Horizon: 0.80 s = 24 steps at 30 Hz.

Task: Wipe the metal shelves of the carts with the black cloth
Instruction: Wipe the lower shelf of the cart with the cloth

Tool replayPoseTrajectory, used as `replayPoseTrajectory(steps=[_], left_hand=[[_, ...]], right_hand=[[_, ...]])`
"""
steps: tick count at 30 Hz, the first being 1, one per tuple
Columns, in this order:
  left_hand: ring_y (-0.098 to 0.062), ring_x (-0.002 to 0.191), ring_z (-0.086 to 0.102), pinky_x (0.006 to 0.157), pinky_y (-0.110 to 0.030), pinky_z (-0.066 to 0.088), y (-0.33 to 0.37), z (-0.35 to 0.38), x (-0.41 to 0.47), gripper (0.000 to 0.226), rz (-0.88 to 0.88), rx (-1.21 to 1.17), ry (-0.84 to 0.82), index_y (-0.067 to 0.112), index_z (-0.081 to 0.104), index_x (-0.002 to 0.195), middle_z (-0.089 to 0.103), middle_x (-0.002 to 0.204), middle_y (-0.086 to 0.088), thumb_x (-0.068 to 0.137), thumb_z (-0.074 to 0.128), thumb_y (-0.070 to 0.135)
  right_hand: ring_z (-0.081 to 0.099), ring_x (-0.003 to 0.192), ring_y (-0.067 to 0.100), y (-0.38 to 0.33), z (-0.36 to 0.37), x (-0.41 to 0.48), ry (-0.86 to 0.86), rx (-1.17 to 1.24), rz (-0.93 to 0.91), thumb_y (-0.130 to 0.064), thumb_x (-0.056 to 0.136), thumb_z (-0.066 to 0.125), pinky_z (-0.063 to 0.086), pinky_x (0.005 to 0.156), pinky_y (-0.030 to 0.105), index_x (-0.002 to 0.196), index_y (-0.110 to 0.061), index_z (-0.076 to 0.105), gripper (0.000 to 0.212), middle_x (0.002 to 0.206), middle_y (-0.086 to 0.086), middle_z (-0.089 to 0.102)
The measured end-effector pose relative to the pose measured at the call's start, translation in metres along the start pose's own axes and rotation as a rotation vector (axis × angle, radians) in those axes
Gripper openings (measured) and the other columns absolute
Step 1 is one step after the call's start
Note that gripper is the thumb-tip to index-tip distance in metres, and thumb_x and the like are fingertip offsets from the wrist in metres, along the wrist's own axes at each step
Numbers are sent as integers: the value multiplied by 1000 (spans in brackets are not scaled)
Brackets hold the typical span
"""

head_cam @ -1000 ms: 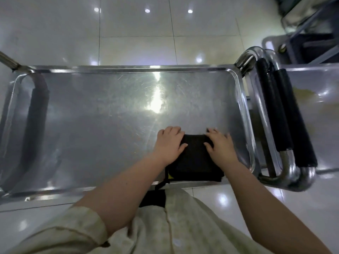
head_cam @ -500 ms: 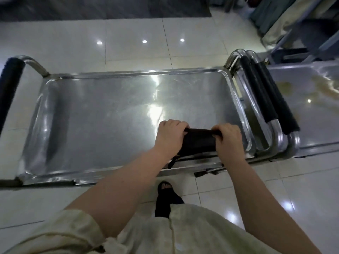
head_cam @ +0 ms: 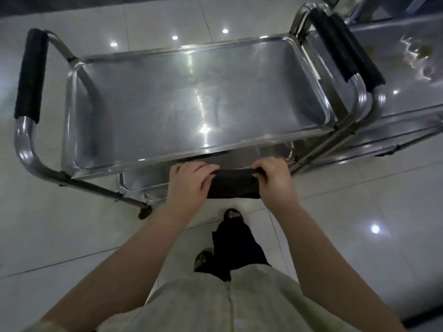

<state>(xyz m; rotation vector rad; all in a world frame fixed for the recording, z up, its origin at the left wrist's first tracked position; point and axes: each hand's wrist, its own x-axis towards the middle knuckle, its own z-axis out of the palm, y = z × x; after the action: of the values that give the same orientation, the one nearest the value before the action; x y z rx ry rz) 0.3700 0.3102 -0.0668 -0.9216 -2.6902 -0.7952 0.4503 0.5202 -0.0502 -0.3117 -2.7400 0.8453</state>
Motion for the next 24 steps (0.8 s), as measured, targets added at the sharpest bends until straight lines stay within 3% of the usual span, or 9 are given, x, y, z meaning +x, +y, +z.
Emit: replayPoseTrajectory(steps=[3, 8, 12, 17, 20, 21, 24], left_hand=[[-21, 88, 65, 83, -37, 38, 2, 5, -36, 27, -82, -25, -94, 28, 74, 105, 71, 97, 7, 92, 51, 31], [-24, 86, 66, 86, -31, 37, 12, 24, -60, 24, -232, -80, -159, 19, 74, 104, 73, 95, 1, 91, 57, 29], [-31, 84, 65, 80, -29, 40, 26, 55, -67, 19, -379, -128, -218, 10, 73, 105, 72, 94, -7, 86, 72, 10], [-23, 87, 60, 82, -34, 47, 46, 102, -65, 17, -489, -207, -198, 11, 71, 107, 66, 97, -2, 91, 65, 11], [-15, 89, 57, 81, -13, 41, 56, 137, -72, 19, -602, -295, -161, 10, 70, 111, 57, 100, 4, 93, 64, 8], [-14, 89, 56, 79, -12, 40, 56, 149, -75, 19, -619, -301, -162, 10, 70, 111, 55, 100, 5, 93, 65, 8], [-18, 87, 59, 77, -24, 46, 37, 192, -81, 18, -600, -289, -205, 12, 70, 111, 59, 102, 0, 93, 65, 10]], right_hand=[[54, 87, 29, 1, 10, -29, -93, 1, 21, -2, 82, 54, 42, 79, 35, 91, -8, 69, 18, 90, 7, 65], [46, 90, 14, 21, 18, -47, -230, 19, 54, 2, 86, 62, 35, 81, 27, 93, -12, 68, 17, 91, 0, 62], [51, 91, 21, 50, 24, -55, -307, 46, 71, 2, 86, 65, 43, 83, 31, 94, -11, 69, 16, 91, 2, 63], [51, 96, 21, 103, 33, -53, -375, 90, 97, 3, 89, 60, 42, 85, 28, 100, -9, 68, 19, 99, 4, 63], [54, 94, 18, 135, 51, -53, -376, 151, 151, 5, 89, 58, 43, 81, 25, 100, -8, 68, 20, 100, 4, 60], [56, 93, 18, 145, 59, -54, -360, 166, 162, 7, 88, 59, 45, 80, 26, 100, -7, 68, 20, 100, 4, 60], [57, 92, 18, 179, 88, -50, -352, 184, 163, 8, 88, 60, 47, 80, 27, 100, -6, 68, 20, 99, 3, 59]])
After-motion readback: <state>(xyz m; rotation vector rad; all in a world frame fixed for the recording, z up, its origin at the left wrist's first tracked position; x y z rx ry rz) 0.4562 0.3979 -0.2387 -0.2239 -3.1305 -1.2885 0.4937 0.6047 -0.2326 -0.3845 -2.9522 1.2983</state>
